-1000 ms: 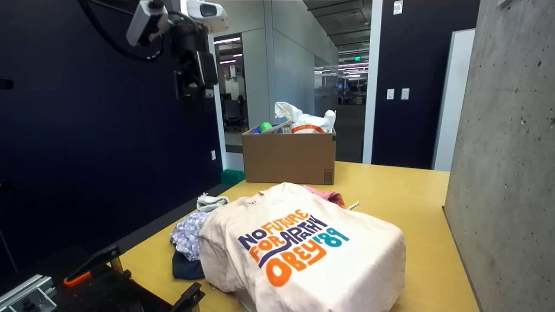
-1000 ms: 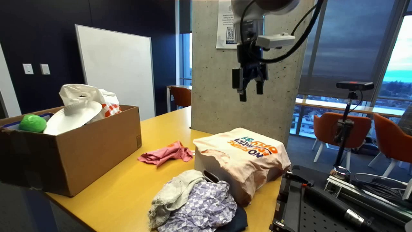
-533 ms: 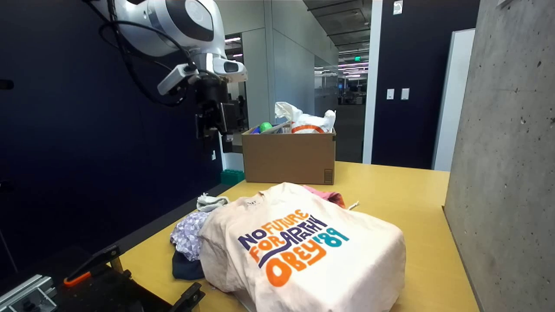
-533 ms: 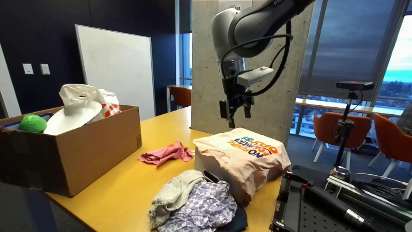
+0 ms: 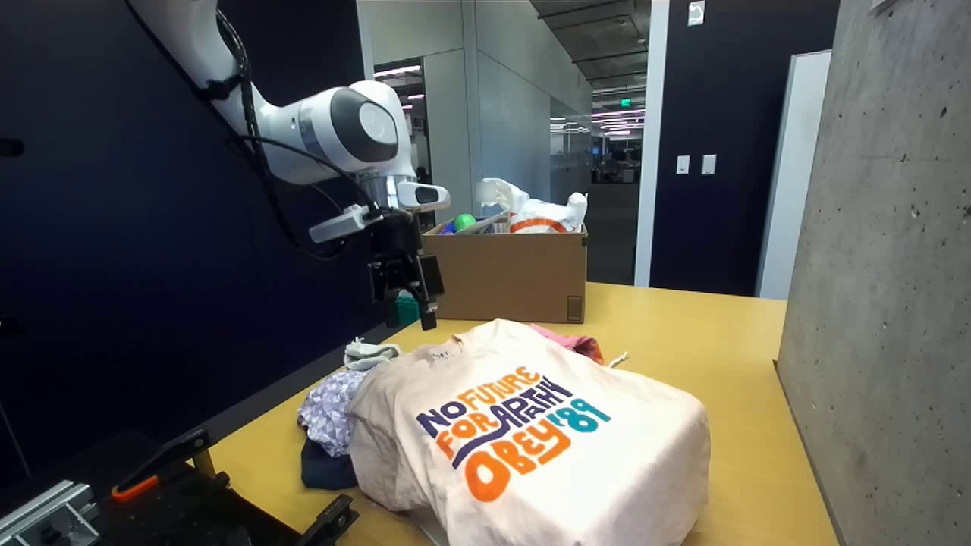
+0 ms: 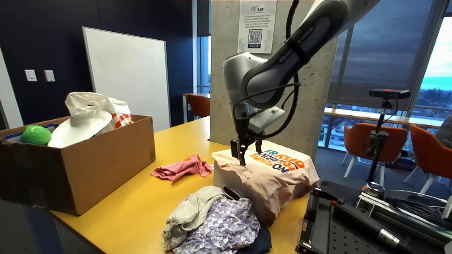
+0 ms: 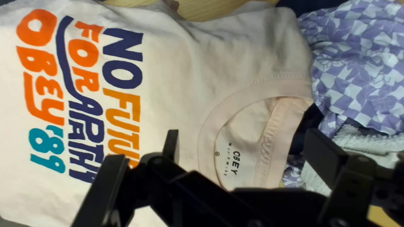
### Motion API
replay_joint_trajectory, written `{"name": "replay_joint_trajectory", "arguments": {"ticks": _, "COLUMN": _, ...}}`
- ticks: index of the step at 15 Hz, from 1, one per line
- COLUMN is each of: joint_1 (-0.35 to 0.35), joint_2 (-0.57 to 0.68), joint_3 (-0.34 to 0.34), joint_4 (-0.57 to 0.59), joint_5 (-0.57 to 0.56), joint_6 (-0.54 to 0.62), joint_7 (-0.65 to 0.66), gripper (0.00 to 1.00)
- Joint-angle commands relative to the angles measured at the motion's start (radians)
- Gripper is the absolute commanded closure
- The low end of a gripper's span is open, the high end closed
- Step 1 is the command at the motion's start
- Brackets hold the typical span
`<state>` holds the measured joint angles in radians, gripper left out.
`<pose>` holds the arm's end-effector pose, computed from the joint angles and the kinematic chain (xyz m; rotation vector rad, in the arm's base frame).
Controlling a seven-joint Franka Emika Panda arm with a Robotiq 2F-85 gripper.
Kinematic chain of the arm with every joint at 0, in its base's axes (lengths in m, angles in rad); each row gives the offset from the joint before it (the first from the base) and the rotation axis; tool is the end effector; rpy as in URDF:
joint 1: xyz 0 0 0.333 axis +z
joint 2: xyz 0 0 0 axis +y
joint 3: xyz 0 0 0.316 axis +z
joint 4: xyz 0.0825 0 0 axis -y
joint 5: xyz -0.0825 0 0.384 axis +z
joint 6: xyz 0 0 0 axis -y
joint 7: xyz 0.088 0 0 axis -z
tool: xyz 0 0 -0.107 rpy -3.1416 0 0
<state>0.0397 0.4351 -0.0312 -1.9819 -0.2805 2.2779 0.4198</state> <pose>0.5974 -0.0012 0.2346 2.8847 -0.3061 -0.1317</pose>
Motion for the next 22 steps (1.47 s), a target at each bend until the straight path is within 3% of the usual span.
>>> {"name": "replay_joint_trajectory", "arguments": {"ticks": 1, "joint_1": 0.05, "joint_2": 0.094, "joint_3": -0.048, "joint_4": 0.048, "joint_5": -0.029, "joint_6": 0.077, "joint_7": 0.021, "gripper": 0.0}}
{"name": "replay_joint_trajectory", "arguments": {"ticks": 10, "joint_1": 0.107, "joint_2": 0.192, "joint_3": -0.109, "joint_4": 0.118, "joint_5": -0.022, "joint_6": 0.136, "joint_7": 0.013, "gripper": 0.0}}
{"name": "replay_joint_trajectory", "arguments": {"ticks": 11, "joint_1": 0.108, "joint_2": 0.195, "joint_3": -0.111, "joint_4": 0.124, "joint_5": -0.022, "joint_6": 0.135, "joint_7": 0.011, "gripper": 0.06}}
{"name": "replay_joint_trajectory", "arguments": {"ticks": 12, "joint_1": 0.111, "joint_2": 0.197, "joint_3": -0.114, "joint_4": 0.127, "joint_5": -0.022, "joint_6": 0.137, "joint_7": 0.011, "gripper": 0.28}}
{"name": "replay_joint_trajectory", "arguments": {"ticks": 14, "joint_1": 0.117, "joint_2": 0.198, "joint_3": -0.118, "joint_4": 0.125, "joint_5": -0.024, "joint_6": 0.14, "joint_7": 0.014, "gripper": 0.33}}
{"name": "replay_joint_trajectory", "arguments": {"ticks": 22, "joint_1": 0.146, "joint_2": 0.178, "joint_3": -0.134, "joint_4": 0.114, "joint_5": -0.043, "joint_6": 0.141, "joint_7": 0.026, "gripper": 0.91}}
